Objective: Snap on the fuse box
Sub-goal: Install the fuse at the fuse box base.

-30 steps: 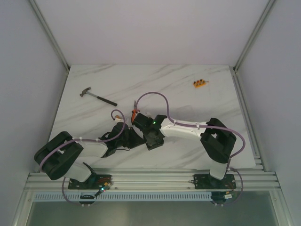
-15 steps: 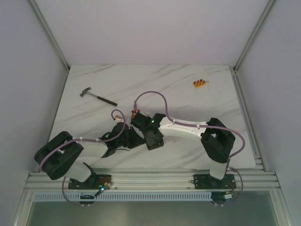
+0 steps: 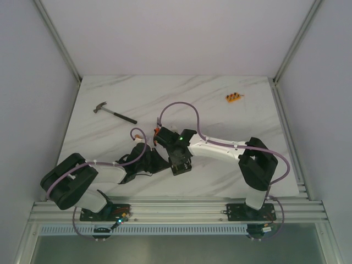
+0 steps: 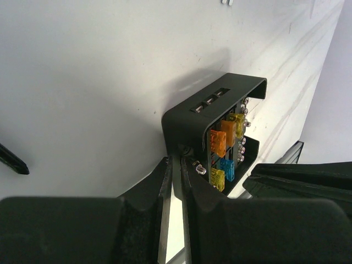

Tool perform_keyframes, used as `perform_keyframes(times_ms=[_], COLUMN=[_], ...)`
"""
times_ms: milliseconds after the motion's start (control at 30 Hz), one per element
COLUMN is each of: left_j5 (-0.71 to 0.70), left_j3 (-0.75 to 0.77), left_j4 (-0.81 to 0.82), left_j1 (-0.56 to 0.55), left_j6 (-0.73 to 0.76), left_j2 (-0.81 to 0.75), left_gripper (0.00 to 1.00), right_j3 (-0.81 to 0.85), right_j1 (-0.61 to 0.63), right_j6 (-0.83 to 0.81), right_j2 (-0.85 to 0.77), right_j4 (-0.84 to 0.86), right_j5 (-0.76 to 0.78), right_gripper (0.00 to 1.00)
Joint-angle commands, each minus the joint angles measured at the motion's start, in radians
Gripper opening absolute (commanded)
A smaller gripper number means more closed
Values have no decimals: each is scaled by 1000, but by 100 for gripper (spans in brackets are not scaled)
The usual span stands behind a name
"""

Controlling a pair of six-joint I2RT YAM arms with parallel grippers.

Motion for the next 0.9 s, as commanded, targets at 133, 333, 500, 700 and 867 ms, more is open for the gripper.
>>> perform_keyframes(times_ms=[133,333,500,700,867], left_j5=[-22,-21,-21,-23,-24], left_j3=[-14,-15,-15,-15,-15], left_j4=[-84,-82,-83,-84,-79], left_j1=[-4,-4,-4,-4,-4], left_j6=[7,7,6,3,-1], left_j2=[34,36,34,33,38], left_gripper=[21,21,21,20,20], right_j3=[-35,-58,-72,-141,-263], right_j1=[-7,-7,-6,17,51], right_j6=[27,36,23,-2,-7], right_j2=[47,60,86,157,248], right_j4=[11,-7,-24,-56,-10], right_j5=[-17,-11,-47,-105,-187], right_gripper=[14,5,0,0,0])
